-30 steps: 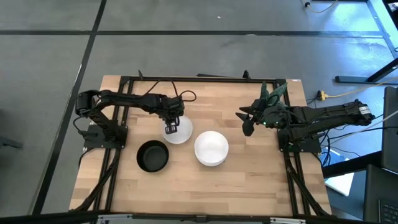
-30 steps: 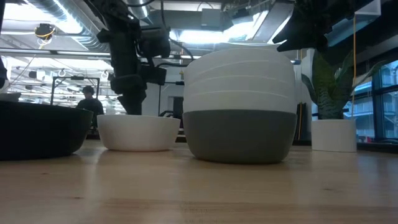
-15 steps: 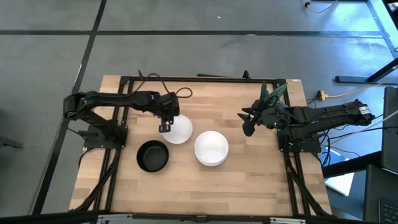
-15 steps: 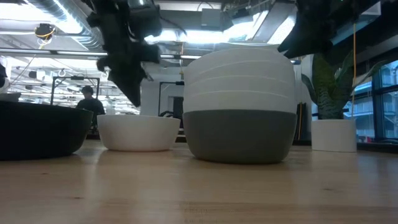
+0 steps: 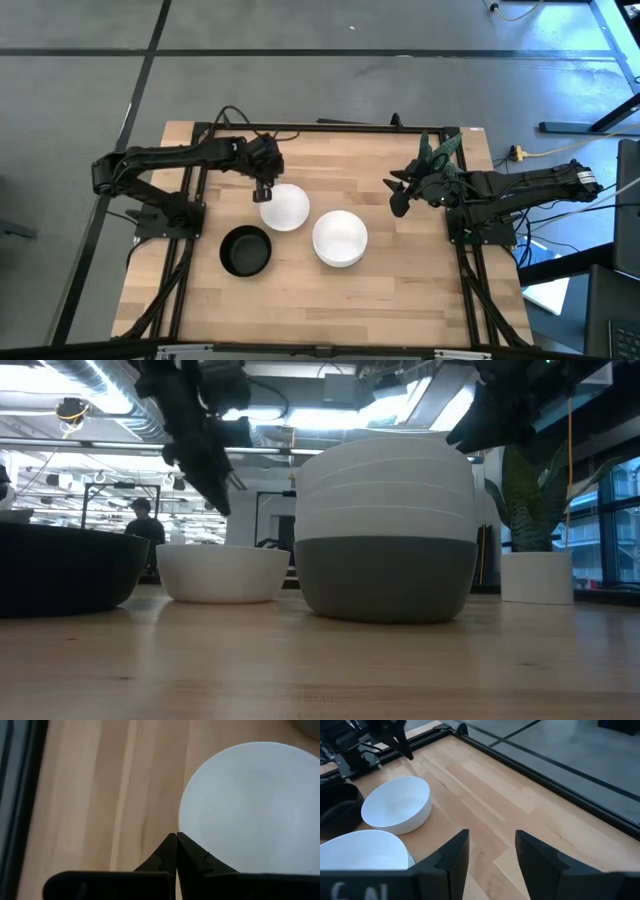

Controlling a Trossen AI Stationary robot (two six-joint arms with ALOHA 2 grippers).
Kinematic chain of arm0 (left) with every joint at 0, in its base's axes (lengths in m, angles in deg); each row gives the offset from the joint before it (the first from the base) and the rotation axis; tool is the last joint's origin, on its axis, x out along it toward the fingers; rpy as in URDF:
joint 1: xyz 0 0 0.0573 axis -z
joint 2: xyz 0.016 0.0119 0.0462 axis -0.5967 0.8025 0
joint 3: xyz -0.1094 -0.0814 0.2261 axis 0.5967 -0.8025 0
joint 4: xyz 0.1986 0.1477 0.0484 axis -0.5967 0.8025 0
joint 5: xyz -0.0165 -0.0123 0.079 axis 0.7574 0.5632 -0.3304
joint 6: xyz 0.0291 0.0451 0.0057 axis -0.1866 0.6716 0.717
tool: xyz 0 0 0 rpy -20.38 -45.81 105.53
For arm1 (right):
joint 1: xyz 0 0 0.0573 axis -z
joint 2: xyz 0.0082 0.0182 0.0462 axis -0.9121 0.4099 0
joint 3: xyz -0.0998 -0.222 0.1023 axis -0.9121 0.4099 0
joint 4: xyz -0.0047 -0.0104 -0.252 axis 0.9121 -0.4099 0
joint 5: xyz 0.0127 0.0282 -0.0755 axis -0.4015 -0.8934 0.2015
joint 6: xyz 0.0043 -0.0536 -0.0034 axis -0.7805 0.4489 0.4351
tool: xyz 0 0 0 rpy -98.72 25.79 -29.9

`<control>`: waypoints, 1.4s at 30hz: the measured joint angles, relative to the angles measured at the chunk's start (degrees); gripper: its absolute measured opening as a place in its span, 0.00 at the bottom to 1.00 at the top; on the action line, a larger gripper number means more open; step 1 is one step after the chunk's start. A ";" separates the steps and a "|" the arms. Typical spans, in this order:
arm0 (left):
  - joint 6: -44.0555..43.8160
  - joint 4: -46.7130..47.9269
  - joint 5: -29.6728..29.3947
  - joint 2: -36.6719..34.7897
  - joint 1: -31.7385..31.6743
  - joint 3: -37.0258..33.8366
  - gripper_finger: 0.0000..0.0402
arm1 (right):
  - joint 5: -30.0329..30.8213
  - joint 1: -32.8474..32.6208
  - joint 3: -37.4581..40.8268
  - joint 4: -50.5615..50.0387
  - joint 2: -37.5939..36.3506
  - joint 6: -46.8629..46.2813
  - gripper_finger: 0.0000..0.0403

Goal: Nest bowls inside each other
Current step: Stack the white bowl on top of the stacked bowls

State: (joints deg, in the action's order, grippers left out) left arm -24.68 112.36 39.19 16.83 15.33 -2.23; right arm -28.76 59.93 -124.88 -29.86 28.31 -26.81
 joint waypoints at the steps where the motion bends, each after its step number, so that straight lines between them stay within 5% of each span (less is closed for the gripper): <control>1: -0.02 0.00 0.72 0.40 -0.77 0.00 0.00 | 0.00 0.00 0.00 0.00 0.00 0.00 0.40; 16: -2.95 -1.08 0.31 5.00 -3.53 -0.01 0.01 | 0.03 0.02 0.00 -0.02 0.00 0.19 0.40; 29: -1.41 -2.21 5.31 5.00 -3.49 -0.01 0.36 | 0.05 0.02 0.00 -0.11 0.00 0.22 0.40; 34: -0.15 -2.29 9.59 5.00 -1.84 0.00 0.38 | 0.05 0.02 0.00 -0.11 0.00 0.20 0.40; 42: 3.64 -2.58 6.26 5.28 0.58 0.00 0.37 | 0.05 0.02 0.00 -0.81 0.00 0.22 0.40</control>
State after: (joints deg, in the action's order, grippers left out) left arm -21.04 109.78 45.46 22.11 15.90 -2.23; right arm -28.71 59.96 -124.88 -30.67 28.31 -26.59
